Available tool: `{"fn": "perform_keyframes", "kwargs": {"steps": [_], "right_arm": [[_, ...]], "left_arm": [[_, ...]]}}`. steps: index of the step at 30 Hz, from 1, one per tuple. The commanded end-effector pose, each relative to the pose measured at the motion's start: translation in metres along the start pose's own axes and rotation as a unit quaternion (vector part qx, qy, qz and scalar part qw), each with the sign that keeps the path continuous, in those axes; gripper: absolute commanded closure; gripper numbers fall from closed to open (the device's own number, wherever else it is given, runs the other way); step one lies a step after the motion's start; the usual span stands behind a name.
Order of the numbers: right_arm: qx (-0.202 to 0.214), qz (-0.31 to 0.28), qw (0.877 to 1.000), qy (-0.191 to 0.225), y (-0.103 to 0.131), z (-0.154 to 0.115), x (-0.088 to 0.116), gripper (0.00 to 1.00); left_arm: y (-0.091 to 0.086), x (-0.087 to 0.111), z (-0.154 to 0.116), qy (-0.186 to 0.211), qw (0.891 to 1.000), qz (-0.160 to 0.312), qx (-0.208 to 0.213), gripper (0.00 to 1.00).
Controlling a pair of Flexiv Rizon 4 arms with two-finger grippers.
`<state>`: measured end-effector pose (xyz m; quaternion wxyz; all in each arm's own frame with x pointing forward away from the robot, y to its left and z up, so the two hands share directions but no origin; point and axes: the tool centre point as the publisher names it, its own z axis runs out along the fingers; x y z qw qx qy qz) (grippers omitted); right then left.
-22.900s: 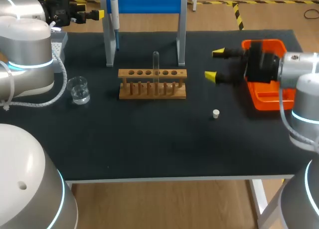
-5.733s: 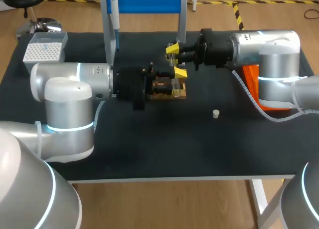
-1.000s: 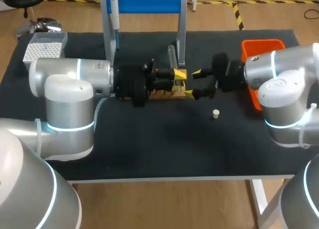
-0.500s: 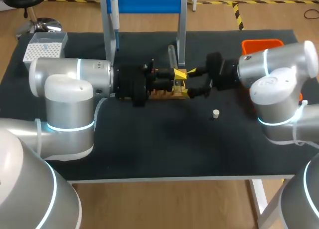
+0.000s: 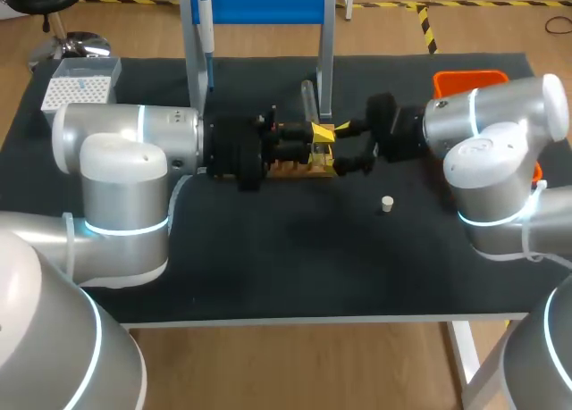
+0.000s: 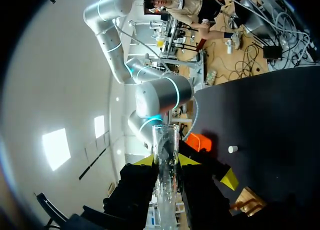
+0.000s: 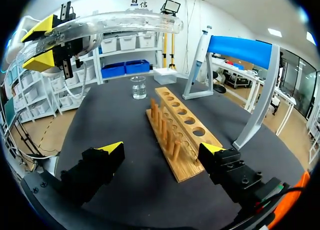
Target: Invert the test tube, pick up the pipette, mount the tip to pipette, aspirate from beaker and dispense into the tube, eject the tip, return the pipette, and cap with the stopper.
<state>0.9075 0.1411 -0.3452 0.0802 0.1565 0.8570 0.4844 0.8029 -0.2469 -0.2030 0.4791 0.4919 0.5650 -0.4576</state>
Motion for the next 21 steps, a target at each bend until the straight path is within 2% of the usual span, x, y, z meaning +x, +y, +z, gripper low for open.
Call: {"fn": "perform_keyframes", "kwargs": {"steps": [1,21], "right_arm": [[0.000,0.000,1.000,0.000,-0.0001,-0.0006,0.0002,0.00],[0.000,0.000,1.000,0.000,-0.0001,-0.0006,0.0002,0.00]], "left_arm": [[0.0003,-0.0006,-0.0002,0.001,1.000,0.000,0.001,1.00],[-0.0011,-0.0019,-0.0020,0.002,1.000,0.000,0.001,1.00]]}}
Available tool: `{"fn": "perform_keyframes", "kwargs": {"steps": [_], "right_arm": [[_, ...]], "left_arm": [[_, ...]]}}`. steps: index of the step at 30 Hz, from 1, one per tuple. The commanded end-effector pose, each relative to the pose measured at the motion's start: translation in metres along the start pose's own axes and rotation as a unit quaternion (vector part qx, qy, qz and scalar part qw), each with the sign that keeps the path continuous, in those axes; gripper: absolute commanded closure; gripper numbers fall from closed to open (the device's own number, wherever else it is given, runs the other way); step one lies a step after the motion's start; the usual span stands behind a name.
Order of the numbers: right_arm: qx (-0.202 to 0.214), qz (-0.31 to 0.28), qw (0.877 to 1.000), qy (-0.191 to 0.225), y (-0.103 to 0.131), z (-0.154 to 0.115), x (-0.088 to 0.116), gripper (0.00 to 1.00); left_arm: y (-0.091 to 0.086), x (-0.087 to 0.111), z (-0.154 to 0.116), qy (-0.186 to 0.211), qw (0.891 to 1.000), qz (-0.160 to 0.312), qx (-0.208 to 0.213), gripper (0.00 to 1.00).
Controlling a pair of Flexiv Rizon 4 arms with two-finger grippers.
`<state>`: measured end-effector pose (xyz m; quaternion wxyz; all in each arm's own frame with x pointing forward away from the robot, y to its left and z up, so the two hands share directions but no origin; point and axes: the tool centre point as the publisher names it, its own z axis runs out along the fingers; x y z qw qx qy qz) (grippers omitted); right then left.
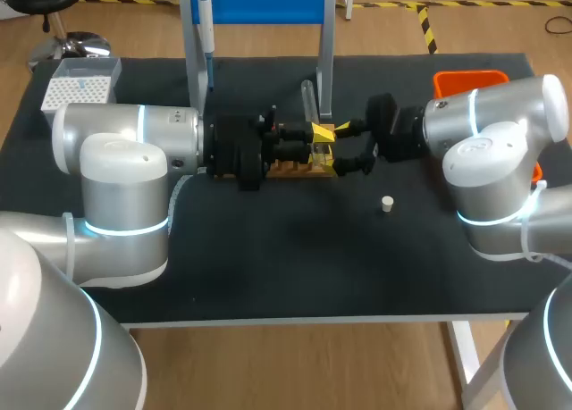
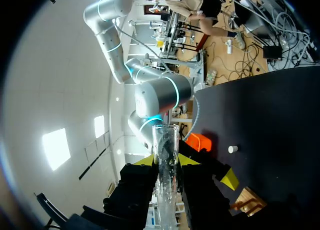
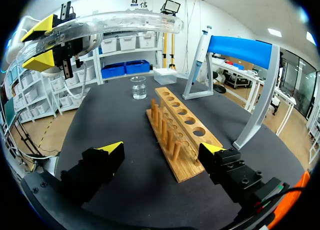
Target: Invert the test tube, pick up the pipette, mount the tip to pipette, aspirate from beaker and dispense into the tube, eject the tip, return the pipette, and cap with the stopper.
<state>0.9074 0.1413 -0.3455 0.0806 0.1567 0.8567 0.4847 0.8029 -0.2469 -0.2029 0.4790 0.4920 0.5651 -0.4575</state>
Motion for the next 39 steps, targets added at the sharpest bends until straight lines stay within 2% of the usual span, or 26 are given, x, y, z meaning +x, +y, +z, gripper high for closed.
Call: {"fn": "perform_keyframes", "kwargs": {"steps": [1,8,18,20,26,31,34,39], "right_arm": [[0.001,0.000,1.000,0.000,0.000,-0.001,0.000,0.00],[0.001,0.000,1.000,0.000,0.000,-0.001,0.000,0.00],[0.001,0.000,1.000,0.000,0.000,-0.001,0.000,0.00],[0.001,0.000,1.000,0.000,0.000,-0.001,0.000,0.00],[0.001,0.000,1.000,0.000,0.000,-0.001,0.000,0.00],[0.001,0.000,1.000,0.000,0.000,-0.001,0.000,0.00],[0.001,0.000,1.000,0.000,0.000,-0.001,0.000,0.00],[0.001,0.000,1.000,0.000,0.000,-0.001,0.000,0.00]], "left_arm": [[-0.002,-0.003,-0.003,0.004,1.000,-0.001,0.001,1.00],[-0.003,-0.010,-0.008,0.023,0.999,-0.037,0.004,1.00],[0.014,-0.018,-0.017,0.027,0.989,-0.144,0.019,1.00],[0.020,-0.020,-0.020,0.012,0.984,-0.174,0.022,1.00],[0.031,-0.023,-0.025,0.018,0.972,-0.232,0.028,1.00],[0.038,-0.023,-0.030,0.002,0.954,-0.297,0.036,1.00],[0.040,-0.022,-0.029,0.010,0.942,-0.333,0.042,1.00],[0.043,-0.023,-0.028,0.021,0.931,-0.362,0.047,1.00]]}}
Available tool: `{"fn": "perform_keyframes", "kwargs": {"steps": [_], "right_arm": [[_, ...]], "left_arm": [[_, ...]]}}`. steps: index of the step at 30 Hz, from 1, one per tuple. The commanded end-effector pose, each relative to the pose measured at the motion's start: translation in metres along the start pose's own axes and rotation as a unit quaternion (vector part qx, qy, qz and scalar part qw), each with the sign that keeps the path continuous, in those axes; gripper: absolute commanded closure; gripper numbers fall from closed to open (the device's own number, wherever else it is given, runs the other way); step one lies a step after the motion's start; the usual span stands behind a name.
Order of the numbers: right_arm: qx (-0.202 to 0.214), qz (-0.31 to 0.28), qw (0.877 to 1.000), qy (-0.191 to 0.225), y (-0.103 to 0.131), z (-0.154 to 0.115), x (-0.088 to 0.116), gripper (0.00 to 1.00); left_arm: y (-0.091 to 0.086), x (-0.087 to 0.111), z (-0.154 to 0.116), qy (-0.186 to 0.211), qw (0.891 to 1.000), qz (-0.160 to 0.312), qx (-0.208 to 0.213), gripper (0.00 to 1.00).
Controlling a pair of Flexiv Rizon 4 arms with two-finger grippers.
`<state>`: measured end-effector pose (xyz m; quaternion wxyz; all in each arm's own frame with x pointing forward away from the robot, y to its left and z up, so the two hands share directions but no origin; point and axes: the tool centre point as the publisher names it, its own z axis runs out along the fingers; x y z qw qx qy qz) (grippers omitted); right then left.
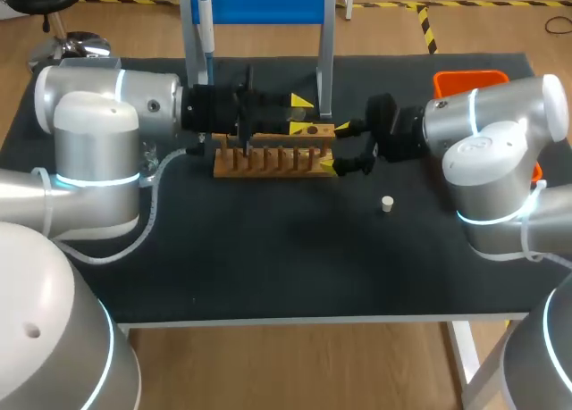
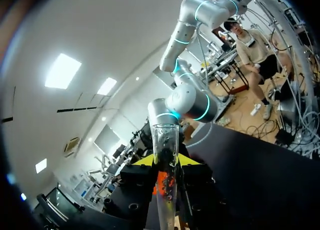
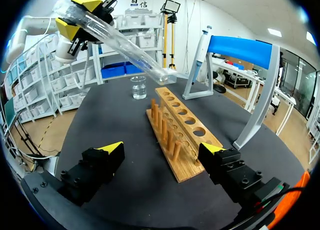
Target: Invert the test tube, pick up the pipette, mount the tip to pipette, aspirate from beaker and dispense into the tube, eject the tip, return the pipette, and cap with the stopper.
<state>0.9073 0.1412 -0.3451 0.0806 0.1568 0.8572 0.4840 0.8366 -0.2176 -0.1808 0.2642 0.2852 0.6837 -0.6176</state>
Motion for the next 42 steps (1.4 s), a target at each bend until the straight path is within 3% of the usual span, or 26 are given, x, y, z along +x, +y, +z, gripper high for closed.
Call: {"fn": "perform_keyframes", "kwargs": {"steps": [1,26,34,42], "right_arm": [[0.000,0.000,1.000,0.001,0.000,-0.001,0.000,0.00],[0.000,0.000,1.000,0.001,0.000,-0.001,0.000,0.00],[0.000,0.000,1.000,0.001,0.000,-0.001,0.000,0.00],[0.000,0.000,1.000,0.001,0.000,-0.001,0.000,0.00]], "left_arm": [[0.004,-0.007,0.001,0.021,1.000,-0.019,-0.004,1.00],[0.004,-0.009,0.001,0.023,0.999,-0.022,-0.013,1.00],[0.015,-0.028,-0.007,-0.006,0.994,-0.107,-0.003,1.00],[0.028,-0.040,-0.010,-0.046,0.980,-0.194,-0.003,1.00]]}}
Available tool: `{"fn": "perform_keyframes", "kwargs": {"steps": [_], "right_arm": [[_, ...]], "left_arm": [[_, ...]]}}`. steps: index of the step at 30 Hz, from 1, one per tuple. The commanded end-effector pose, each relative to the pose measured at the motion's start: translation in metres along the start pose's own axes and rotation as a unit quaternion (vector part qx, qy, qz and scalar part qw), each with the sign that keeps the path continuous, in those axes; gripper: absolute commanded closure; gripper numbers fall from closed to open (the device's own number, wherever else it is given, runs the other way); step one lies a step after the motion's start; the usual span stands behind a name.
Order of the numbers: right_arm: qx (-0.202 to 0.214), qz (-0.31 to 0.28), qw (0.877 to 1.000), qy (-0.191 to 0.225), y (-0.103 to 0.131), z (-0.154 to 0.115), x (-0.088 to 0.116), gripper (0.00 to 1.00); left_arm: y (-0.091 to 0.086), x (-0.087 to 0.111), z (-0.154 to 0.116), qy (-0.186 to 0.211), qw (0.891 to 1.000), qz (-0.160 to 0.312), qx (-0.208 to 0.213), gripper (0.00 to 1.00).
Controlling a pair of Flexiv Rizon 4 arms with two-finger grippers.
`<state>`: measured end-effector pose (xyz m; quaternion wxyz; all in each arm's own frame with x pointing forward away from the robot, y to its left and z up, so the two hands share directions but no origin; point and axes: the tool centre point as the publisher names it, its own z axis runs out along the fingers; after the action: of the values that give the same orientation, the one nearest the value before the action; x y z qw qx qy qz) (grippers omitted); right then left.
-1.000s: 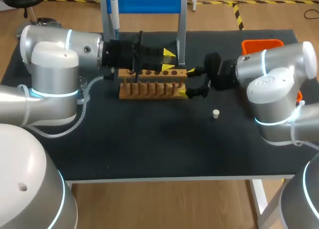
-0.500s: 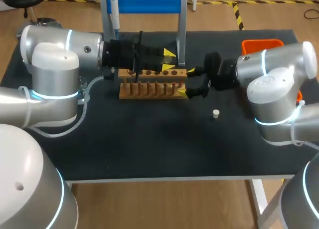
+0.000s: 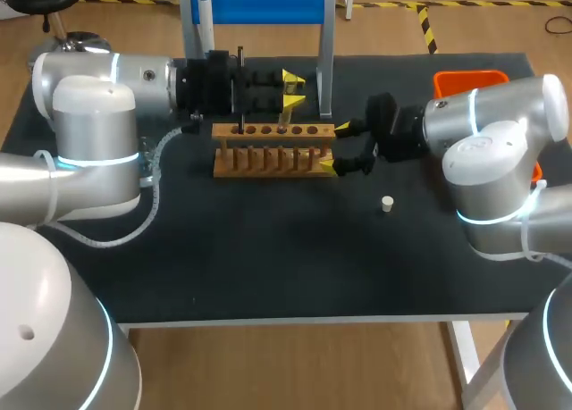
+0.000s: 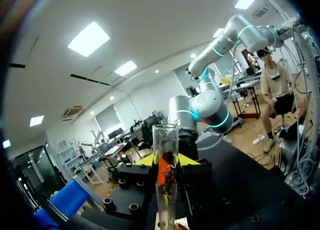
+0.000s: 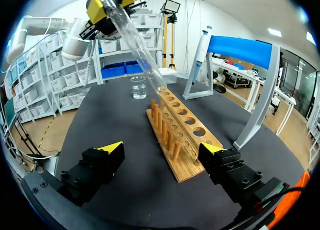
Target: Invert the test tube, pick up the pipette, mount the tip to pipette, aspirate from beaker and dispense into the tube, eject the tip, return the pipette, and cap with the stopper.
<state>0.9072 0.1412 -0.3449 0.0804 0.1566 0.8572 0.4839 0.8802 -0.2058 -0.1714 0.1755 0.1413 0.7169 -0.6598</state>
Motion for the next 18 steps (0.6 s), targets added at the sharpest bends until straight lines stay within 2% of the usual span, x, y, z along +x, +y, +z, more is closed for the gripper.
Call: {"fn": "perform_keyframes", "kwargs": {"steps": [1,8,18], "right_arm": [[0.000,0.000,1.000,0.000,0.000,0.000,0.000,0.00],[0.000,0.000,1.000,0.000,0.000,0.000,0.000,0.00],[0.000,0.000,1.000,0.000,0.000,0.000,0.000,0.00]], "left_arm": [[0.000,-0.006,0.003,-0.018,0.999,-0.034,0.008,1.00],[0.006,-0.020,0.009,-0.038,0.995,-0.094,0.023,1.00],[0.015,-0.035,0.018,-0.055,0.989,-0.135,0.014,1.00]]}}
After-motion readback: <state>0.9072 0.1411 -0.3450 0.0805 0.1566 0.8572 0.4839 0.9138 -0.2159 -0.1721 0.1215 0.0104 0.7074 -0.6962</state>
